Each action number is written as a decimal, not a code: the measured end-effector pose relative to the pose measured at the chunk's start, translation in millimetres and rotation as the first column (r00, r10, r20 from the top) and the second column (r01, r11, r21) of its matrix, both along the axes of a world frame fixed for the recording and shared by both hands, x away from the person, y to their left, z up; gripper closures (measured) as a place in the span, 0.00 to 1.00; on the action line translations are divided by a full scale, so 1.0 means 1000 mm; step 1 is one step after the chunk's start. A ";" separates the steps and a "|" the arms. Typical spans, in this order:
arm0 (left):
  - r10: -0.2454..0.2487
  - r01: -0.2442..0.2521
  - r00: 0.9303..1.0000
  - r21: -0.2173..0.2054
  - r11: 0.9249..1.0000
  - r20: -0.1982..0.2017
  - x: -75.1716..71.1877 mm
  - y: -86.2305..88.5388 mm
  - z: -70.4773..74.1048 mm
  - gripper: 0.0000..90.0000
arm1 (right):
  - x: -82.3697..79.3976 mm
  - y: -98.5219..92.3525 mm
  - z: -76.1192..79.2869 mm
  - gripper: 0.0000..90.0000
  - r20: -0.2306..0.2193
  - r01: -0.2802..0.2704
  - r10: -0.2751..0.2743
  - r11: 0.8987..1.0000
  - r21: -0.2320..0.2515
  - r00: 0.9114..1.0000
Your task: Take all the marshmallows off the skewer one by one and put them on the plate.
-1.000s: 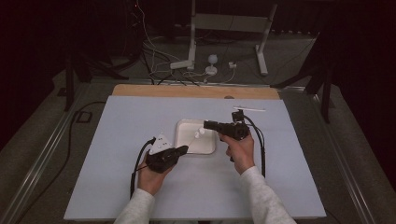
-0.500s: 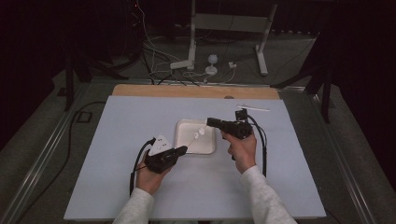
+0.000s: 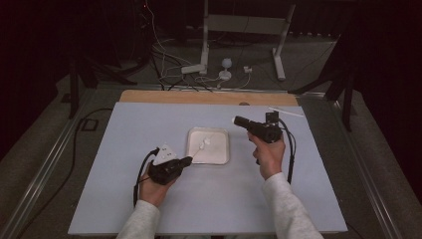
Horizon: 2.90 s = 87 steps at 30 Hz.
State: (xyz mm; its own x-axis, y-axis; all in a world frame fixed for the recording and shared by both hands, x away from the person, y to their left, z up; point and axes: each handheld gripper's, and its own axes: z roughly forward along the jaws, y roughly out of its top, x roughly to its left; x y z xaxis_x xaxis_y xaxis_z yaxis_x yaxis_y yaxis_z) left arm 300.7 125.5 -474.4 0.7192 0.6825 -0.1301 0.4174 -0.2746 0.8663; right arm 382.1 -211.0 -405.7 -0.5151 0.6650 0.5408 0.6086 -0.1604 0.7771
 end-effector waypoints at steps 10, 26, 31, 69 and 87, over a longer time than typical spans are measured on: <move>0.032 -0.032 0.999 -0.042 0.999 -0.007 0.002 0.002 0.003 1.00 | 0.001 0.005 -0.006 0.92 -0.014 -0.038 0.037 0.998 -0.047 0.999; 0.063 -0.065 0.998 -0.068 0.996 -0.025 0.003 0.003 0.003 1.00 | 0.011 0.052 -0.041 0.90 -0.082 -0.110 0.093 0.968 -0.226 0.992; 0.065 -0.067 0.997 -0.063 0.996 -0.030 0.004 0.003 0.002 1.00 | 0.017 0.065 -0.058 0.78 -0.124 -0.119 0.089 0.959 -0.257 0.988; 0.056 -0.056 0.994 0.002 0.998 -0.090 0.008 -0.011 -0.013 1.00 | 0.016 0.069 -0.052 0.37 -0.151 -0.134 0.111 0.979 -0.151 0.982; 0.044 -0.046 0.997 -0.020 0.999 -0.070 0.006 -0.012 -0.011 1.00 | 0.009 0.080 -0.053 0.68 -0.206 -0.182 0.168 0.982 -0.053 0.964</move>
State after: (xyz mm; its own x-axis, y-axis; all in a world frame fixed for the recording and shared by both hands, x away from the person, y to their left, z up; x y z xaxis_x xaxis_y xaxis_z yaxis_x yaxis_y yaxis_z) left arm 306.3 113.7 -485.2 0.6765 0.7105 -0.1940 0.4885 -0.2357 0.8401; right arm 391.3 -131.3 -458.6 -0.5133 0.6146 0.5989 0.7661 0.0137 0.6426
